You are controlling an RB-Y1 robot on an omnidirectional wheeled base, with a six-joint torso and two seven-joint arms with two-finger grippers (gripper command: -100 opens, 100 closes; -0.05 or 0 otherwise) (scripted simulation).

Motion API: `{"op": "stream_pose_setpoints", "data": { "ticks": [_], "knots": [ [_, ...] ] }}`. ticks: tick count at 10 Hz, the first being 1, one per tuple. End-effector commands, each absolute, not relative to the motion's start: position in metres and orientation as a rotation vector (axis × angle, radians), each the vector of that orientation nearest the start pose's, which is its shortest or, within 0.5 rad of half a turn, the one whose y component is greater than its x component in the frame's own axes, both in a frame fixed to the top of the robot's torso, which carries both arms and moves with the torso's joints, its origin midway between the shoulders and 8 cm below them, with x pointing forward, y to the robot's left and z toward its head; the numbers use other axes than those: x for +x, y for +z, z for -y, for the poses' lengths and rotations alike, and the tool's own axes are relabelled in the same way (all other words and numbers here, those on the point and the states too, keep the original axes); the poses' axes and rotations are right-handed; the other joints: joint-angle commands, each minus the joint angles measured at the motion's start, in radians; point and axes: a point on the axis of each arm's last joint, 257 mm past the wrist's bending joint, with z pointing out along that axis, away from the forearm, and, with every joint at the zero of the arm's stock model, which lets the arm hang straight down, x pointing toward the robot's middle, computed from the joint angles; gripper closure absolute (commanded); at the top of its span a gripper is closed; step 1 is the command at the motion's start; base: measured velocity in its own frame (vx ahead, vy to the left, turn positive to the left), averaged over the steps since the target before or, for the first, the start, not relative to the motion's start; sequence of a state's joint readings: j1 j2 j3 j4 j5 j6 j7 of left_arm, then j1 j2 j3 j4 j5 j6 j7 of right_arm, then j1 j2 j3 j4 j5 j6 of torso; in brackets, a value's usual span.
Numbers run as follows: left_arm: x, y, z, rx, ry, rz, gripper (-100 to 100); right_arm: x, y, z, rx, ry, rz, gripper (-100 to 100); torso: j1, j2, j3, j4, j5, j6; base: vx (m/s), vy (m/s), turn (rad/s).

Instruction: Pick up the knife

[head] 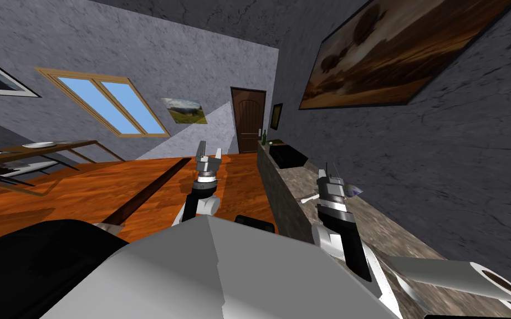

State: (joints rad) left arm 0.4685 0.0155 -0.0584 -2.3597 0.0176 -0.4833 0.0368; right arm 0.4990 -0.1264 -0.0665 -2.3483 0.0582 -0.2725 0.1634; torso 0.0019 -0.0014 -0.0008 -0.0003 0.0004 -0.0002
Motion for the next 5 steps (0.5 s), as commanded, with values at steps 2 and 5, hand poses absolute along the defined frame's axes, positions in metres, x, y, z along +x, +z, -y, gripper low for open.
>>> {"op": "stream_pose_setpoints", "data": {
  "ticks": [2, 5],
  "knots": [
    [0.333, 0.066, -0.254, -0.604, -1.440, -0.542, 0, 0.373, 0.005, 0.301, 0.586, 0.963, -0.933, -100, 0.000, 0.000, 0.000, 0.000, 0.000, 0.000, 0.012, 0.023, 0.040],
    [0.333, 0.066, -0.254, -0.604, -1.440, -0.542, 0, 0.382, 0.002, 0.318, 0.602, 0.920, -0.980, -100, 0.000, 0.000, 0.000, 0.000, 0.000, 0.000, 0.019, 0.028, 0.084]
  ]
}}
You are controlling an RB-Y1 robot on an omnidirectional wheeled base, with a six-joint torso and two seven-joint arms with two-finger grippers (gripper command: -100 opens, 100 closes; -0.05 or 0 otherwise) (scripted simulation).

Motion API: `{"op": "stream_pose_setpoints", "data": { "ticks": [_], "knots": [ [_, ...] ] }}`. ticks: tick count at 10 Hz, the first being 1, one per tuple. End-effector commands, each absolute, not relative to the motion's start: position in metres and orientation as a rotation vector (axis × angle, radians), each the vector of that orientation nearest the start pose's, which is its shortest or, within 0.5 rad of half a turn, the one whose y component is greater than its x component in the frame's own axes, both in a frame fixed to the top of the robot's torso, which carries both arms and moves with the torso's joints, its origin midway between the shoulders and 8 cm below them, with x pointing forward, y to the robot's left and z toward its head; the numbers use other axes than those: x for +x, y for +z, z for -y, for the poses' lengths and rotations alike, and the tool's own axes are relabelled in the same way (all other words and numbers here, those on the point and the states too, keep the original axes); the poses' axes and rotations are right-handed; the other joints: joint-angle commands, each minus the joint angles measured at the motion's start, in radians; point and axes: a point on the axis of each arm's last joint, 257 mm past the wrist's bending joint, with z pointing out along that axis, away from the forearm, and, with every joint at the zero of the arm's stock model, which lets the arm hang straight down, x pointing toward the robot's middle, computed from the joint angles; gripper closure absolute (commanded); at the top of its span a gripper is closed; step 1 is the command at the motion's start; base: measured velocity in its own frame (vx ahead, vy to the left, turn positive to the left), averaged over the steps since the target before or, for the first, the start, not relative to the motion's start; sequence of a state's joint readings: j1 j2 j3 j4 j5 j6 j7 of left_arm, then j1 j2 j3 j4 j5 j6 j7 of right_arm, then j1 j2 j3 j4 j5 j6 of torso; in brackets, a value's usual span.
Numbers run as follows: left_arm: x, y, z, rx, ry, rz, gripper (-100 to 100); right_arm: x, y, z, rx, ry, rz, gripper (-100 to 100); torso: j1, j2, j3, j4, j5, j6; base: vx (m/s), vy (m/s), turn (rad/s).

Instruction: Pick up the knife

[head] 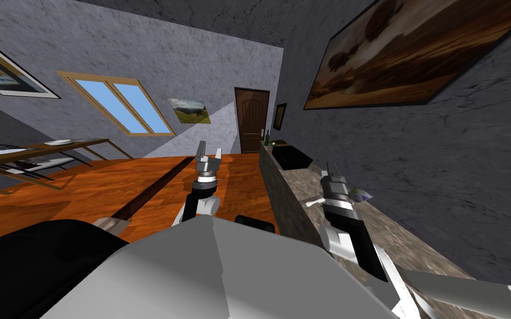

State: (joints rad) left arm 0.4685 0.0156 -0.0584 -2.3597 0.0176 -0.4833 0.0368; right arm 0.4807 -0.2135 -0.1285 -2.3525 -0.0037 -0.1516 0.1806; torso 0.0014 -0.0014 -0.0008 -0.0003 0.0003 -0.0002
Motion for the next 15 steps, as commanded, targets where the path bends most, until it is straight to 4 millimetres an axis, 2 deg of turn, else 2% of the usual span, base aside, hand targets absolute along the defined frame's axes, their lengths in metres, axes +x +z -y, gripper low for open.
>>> {"op": "stream_pose_setpoints", "data": {
  "ticks": [1, 6, 8, 11, 12, 13, 15],
  "knots": [
    [0.333, 0.066, -0.254, -0.604, -1.440, -0.542, 0, 0.384, -0.004, 0.320, 0.620, 0.912, -0.996, -100, 0.000, 0.000, 0.000, 0.000, 0.000, 0.000, 0.014, 0.018, 0.046],
    [0.333, 0.066, -0.254, -0.604, -1.440, -0.542, 0, 0.396, -0.010, 0.350, 0.672, 0.838, -1.064, -100, 0.000, 0.000, 0.000, 0.000, 0.000, 0.000, 0.019, 0.024, 0.075],
    [0.333, 0.066, -0.254, -0.604, -1.440, -0.542, 0, 0.398, -0.019, 0.353, 0.700, 0.823, -1.089, -100, 0.000, 0.000, 0.000, 0.000, 0.000, 0.000, 0.013, 0.016, 0.022],
    [0.333, 0.066, -0.254, -0.604, -1.440, -0.542, 0, 0.404, -0.023, 0.375, 0.742, 0.775, -1.131, -100, 0.000, 0.000, 0.000, 0.000, 0.000, 0.000, 0.018, 0.019, 0.087],
    [0.333, 0.066, -0.254, -0.604, -1.440, -0.542, 0, 0.405, -0.030, 0.377, 0.765, 0.763, -1.150, -100, 0.000, 0.000, 0.000, 0.000, 0.000, 0.000, 0.023, 0.020, 0.053],
    [0.333, 0.066, -0.254, -0.604, -1.440, -0.542, 0, 0.407, -0.027, 0.386, 0.773, 0.747, -1.158, -100, 0.000, 0.000, 0.000, 0.000, 0.000, 0.000, 0.028, 0.024, 0.097],
    [0.333, 0.066, -0.254, -0.604, -1.440, -0.542, 0, 0.408, -0.038, 0.390, 0.806, 0.729, -1.187, -100, 0.000, 0.000, 0.000, 0.000, 0.000, 0.000, 0.015, 0.011, 0.025]
  ]
}}
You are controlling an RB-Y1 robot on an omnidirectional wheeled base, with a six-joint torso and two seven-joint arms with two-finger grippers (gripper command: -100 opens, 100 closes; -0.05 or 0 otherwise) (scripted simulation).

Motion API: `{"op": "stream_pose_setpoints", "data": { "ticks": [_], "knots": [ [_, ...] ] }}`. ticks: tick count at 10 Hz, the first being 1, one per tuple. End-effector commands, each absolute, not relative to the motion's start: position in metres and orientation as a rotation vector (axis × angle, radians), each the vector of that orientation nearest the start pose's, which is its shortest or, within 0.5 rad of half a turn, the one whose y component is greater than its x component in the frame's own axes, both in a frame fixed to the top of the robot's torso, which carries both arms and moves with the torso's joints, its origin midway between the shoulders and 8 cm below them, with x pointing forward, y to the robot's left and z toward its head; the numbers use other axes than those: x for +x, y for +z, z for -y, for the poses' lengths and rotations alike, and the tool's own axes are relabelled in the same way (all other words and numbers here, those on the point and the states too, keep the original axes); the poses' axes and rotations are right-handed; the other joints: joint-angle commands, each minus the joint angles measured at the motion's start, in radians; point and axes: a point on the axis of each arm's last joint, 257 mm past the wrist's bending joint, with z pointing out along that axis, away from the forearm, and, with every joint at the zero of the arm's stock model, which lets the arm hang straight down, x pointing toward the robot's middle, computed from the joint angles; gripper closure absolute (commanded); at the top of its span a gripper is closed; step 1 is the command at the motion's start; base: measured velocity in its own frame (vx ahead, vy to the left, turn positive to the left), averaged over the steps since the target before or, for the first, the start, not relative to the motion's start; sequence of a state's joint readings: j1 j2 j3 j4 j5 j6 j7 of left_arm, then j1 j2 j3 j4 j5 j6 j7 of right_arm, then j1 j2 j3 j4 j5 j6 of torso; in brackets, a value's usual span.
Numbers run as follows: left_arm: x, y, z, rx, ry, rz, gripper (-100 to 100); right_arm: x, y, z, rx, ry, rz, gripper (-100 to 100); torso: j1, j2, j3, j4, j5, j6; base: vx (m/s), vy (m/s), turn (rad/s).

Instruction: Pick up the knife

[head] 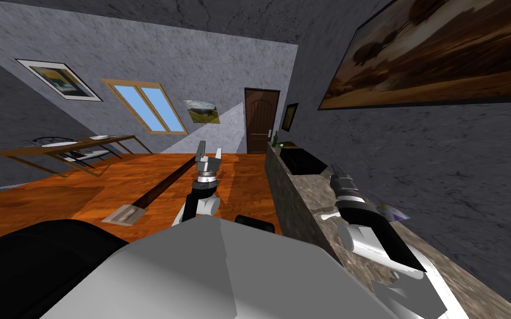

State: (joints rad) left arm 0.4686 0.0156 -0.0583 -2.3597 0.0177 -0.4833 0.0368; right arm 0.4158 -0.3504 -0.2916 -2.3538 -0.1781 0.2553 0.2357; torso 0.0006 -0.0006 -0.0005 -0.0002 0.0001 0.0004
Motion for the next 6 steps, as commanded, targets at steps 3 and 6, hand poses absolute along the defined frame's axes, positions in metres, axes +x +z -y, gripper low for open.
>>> {"op": "stream_pose_setpoints", "data": {
  "ticks": [3, 6],
  "knots": [
    [0.333, 0.066, -0.254, -0.604, -1.440, -0.543, 0, 0.411, -0.043, 0.410, 0.853, 0.685, -1.229, -100, 0.000, 0.000, 0.000, 0.000, 0.000, 0.000, 0.022, 0.014, 0.080],
    [0.333, 0.066, -0.254, -0.604, -1.440, -0.542, 0, 0.412, -0.054, 0.421, 0.899, 0.651, -1.270, -100, 0.000, 0.000, 0.000, 0.000, 0.000, 0.000, 0.015, 0.010, 0.046]
  ]
}}
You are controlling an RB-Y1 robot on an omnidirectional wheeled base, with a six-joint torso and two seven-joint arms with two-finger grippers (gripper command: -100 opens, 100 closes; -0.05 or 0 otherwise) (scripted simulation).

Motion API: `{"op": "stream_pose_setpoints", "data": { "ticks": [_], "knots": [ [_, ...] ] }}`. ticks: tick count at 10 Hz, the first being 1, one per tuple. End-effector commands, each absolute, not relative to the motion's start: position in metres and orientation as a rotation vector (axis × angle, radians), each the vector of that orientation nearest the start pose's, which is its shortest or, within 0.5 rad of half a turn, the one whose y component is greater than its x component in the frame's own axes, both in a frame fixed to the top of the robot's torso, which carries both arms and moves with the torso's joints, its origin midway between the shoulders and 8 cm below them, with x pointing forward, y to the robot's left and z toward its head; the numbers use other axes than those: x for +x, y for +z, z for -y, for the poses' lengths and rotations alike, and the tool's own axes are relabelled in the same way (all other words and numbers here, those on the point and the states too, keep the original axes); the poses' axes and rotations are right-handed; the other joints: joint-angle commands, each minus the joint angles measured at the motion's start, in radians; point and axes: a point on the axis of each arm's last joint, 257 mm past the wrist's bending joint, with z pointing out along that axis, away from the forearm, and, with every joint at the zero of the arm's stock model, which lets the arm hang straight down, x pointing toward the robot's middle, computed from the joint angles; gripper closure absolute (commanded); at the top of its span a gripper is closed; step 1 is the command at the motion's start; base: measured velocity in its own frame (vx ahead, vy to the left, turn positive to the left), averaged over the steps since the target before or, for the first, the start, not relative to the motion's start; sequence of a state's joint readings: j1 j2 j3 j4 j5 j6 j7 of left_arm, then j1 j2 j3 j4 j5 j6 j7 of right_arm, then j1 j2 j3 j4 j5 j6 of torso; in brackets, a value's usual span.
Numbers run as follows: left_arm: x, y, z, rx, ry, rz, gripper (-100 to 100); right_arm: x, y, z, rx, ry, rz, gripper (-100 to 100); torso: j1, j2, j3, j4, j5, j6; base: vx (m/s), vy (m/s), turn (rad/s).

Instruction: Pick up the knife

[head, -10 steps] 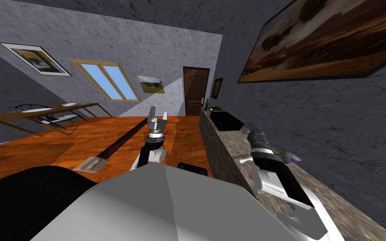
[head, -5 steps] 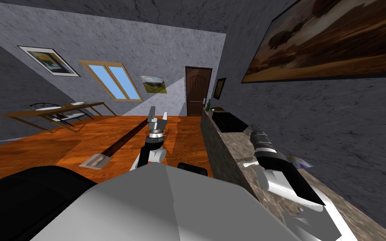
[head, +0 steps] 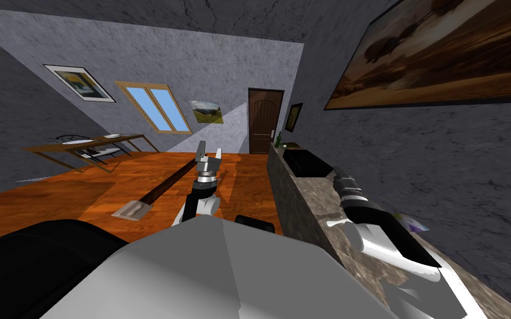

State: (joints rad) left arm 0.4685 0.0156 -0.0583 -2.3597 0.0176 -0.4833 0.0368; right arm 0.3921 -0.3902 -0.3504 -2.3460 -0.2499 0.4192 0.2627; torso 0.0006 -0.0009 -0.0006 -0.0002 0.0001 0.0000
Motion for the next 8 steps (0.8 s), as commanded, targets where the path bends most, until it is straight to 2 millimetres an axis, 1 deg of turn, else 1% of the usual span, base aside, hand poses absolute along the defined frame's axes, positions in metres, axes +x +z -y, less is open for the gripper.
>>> {"op": "stream_pose_setpoints", "data": {
  "ticks": [1, 2, 3, 5, 6, 8],
  "knots": [
    [0.333, 0.066, -0.254, -0.604, -1.440, -0.542, 0, 0.411, -0.060, 0.423, 0.918, 0.640, -1.287, -100, 0.000, 0.000, 0.000, 0.000, 0.000, 0.000, 0.020, 0.003, 0.051],
    [0.333, 0.066, -0.254, -0.604, -1.440, -0.543, 0, 0.411, -0.065, 0.424, 0.930, 0.633, -1.298, -100, 0.000, 0.000, 0.000, 0.000, 0.000, 0.000, 0.011, 0.001, -0.008],
    [0.333, 0.066, -0.254, -0.604, -1.440, -0.543, 0, 0.411, -0.067, 0.433, 0.949, 0.616, -1.316, -100, 0.000, 0.000, 0.000, 0.000, 0.000, 0.000, 0.017, 0.006, 0.082],
    [0.333, 0.066, -0.254, -0.604, -1.440, -0.543, 0, 0.411, -0.075, 0.435, 0.974, 0.601, -1.338, -100, 0.000, 0.000, 0.000, 0.000, 0.000, 0.000, 0.016, 0.003, 0.021],
    [0.333, 0.066, -0.254, -0.604, -1.440, -0.543, 0, 0.410, -0.078, 0.442, 0.994, 0.584, -1.358, -100, 0.000, 0.000, 0.000, 0.000, 0.000, 0.000, 0.019, 0.005, 0.076],
    [0.333, 0.066, -0.254, -0.604, -1.440, -0.543, 0, 0.409, -0.087, 0.445, 1.019, 0.568, -1.381, -100, 0.000, 0.000, 0.000, 0.000, 0.000, 0.000, 0.016, 0.000, 0.021]
  ]
}}
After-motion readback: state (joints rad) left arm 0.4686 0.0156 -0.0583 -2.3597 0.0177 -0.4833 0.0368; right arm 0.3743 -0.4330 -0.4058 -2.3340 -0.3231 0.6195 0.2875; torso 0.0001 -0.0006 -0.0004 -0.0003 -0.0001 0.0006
